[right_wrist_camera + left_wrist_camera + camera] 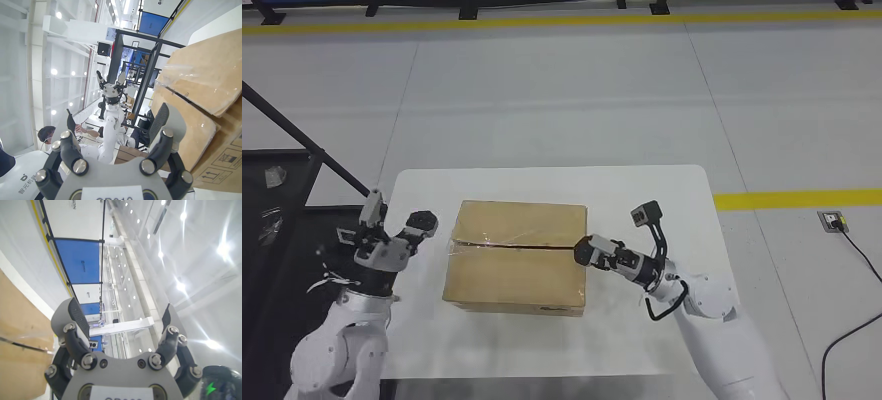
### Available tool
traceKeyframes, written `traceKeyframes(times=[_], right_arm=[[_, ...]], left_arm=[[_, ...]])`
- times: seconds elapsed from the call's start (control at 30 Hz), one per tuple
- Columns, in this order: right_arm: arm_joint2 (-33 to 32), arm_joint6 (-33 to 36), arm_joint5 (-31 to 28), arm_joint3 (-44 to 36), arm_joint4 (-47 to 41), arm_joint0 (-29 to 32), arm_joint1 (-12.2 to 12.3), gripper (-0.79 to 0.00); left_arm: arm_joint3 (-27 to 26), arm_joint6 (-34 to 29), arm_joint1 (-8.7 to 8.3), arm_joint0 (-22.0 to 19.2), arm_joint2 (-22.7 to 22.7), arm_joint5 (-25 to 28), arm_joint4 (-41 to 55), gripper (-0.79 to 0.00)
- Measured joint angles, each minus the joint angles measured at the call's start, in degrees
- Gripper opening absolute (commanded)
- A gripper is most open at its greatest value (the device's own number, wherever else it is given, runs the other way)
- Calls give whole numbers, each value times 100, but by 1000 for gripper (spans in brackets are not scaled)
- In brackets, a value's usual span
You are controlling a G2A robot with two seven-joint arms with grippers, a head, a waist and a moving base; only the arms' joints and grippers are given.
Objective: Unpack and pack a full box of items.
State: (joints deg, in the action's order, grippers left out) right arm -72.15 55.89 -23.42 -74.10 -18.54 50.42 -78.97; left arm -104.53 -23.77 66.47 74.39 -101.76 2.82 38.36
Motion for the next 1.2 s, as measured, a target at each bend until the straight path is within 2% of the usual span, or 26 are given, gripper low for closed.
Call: traceKeyframes(times=[0.1, 0.17, 0.2, 0.3, 0.6, 0.73, 1.0, 1.2], right_arm=[[21, 16, 51, 0, 182, -13, 13, 0], [21, 16, 52, -1, 162, -13, 12, 0], [20, 15, 51, -1, 156, -12, 12, 0], [21, 1, 54, -10, 155, -1, 12, 0], [-103, -87, -64, -159, -100, 319, 76, 0], [-145, -84, -98, -181, -149, 404, 105, 0], [-185, -110, -88, -262, -192, 499, 158, 0], [-144, -108, -43, -246, -206, 442, 181, 0]], left_arm=[[619, -1416, -177, -473, -486, -907, -177, 0], [977, -2246, -283, -757, -592, -1283, -381, 0], [1175, -2681, -341, -916, -608, -1390, -643, 0], [1357, -3206, -409, -1090, -394, -1153, -1347, 0], [1534, -2147, -292, -1651, 1083, -829, -2153, 0], [1714, -1744, -233, -1880, 1594, -636, -2431, 0], [1990, -1544, -197, -2114, 2029, -491, -2754, 0], [1925, -1621, -208, -2047, 2141, -421, -2928, 0]])
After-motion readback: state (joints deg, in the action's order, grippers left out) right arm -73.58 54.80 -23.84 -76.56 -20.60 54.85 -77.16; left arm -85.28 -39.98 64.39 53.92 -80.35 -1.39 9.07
